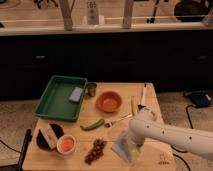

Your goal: Wipe red bowl with towel

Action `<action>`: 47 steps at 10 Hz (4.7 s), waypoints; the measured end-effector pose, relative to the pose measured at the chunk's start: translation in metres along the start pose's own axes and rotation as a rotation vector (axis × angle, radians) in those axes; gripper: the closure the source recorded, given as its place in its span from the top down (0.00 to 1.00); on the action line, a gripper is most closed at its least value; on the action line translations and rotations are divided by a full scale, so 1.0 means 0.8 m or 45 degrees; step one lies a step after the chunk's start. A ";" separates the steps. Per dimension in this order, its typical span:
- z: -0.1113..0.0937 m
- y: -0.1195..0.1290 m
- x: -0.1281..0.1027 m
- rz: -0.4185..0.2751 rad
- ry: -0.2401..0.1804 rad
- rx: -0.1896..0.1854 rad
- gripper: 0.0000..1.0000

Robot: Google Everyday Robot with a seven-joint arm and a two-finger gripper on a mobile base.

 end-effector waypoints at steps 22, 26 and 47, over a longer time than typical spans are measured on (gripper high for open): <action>-0.082 -0.018 -0.004 -0.039 0.033 0.045 0.60; -0.069 -0.009 -0.010 -0.072 0.034 0.088 0.80; 0.009 -0.011 -0.004 -0.184 0.021 0.014 0.35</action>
